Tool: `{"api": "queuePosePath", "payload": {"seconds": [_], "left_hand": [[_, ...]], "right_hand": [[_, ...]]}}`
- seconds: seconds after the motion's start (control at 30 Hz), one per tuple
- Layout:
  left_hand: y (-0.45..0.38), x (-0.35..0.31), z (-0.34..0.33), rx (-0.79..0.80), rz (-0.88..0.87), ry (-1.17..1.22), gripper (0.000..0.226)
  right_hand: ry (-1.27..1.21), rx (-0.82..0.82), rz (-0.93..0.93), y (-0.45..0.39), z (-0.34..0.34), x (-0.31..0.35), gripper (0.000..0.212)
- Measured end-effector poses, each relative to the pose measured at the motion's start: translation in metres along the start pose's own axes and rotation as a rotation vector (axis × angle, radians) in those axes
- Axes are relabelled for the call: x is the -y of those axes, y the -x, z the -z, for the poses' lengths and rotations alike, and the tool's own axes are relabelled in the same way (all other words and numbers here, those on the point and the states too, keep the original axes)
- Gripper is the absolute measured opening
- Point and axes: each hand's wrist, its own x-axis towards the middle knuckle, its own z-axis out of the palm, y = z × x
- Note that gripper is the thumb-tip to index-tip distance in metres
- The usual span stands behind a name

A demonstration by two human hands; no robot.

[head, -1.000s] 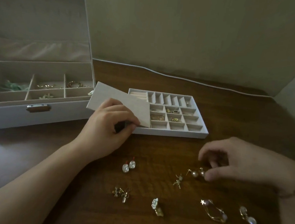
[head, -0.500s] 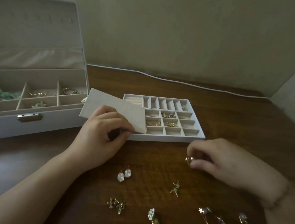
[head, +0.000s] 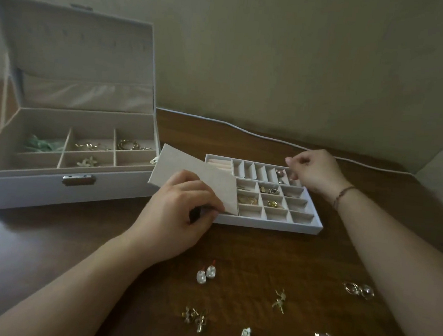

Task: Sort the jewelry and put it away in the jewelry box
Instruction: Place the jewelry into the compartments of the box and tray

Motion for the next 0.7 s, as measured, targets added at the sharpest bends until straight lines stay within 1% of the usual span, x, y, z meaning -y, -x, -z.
{"api": "queuePosePath", "payload": {"seconds": [0.13,0.23,0.3,0.33,0.43,0.47,0.5,0.53,0.6,0.63,0.7], "left_hand": [[0.0,-0.001,-0.001,-0.008,-0.007,-0.004,0.013],[-0.001,-0.002,-0.001,-0.005,-0.007,-0.007,0.013],[-0.001,-0.002,0.0,-0.002,-0.005,-0.008,0.014],[0.0,-0.002,0.0,-0.002,-0.005,-0.01,0.014],[-0.001,-0.003,-0.002,-0.006,-0.008,-0.023,0.014],[-0.001,-0.003,-0.002,-0.009,-0.006,-0.027,0.014],[-0.001,-0.003,-0.002,-0.013,-0.002,-0.031,0.014],[-0.001,-0.003,-0.002,-0.015,0.0,-0.034,0.015],[-0.001,-0.002,-0.002,-0.011,-0.002,-0.039,0.015],[-0.001,-0.002,-0.002,-0.009,-0.003,-0.043,0.015],[0.0,-0.001,-0.001,-0.009,-0.001,-0.047,0.015]], "right_hand": [[-0.003,-0.084,0.035,0.015,0.031,-0.014,0.015],[-0.106,-0.067,0.097,0.047,0.063,-0.028,0.007],[-0.142,0.023,0.141,0.079,0.083,-0.04,0.012],[-0.108,0.095,0.157,0.097,0.091,-0.047,0.017],[0.1,0.385,0.182,0.146,0.099,-0.066,0.04],[0.159,0.462,0.192,0.157,0.097,-0.071,0.044],[0.203,0.506,0.207,0.165,0.092,-0.076,0.045],[0.24,0.51,0.222,0.172,0.087,-0.081,0.045],[0.276,0.439,0.249,0.181,0.076,-0.085,0.039],[0.278,0.4,0.258,0.183,0.073,-0.085,0.036],[0.258,0.373,0.272,0.185,0.068,-0.084,0.03]]}}
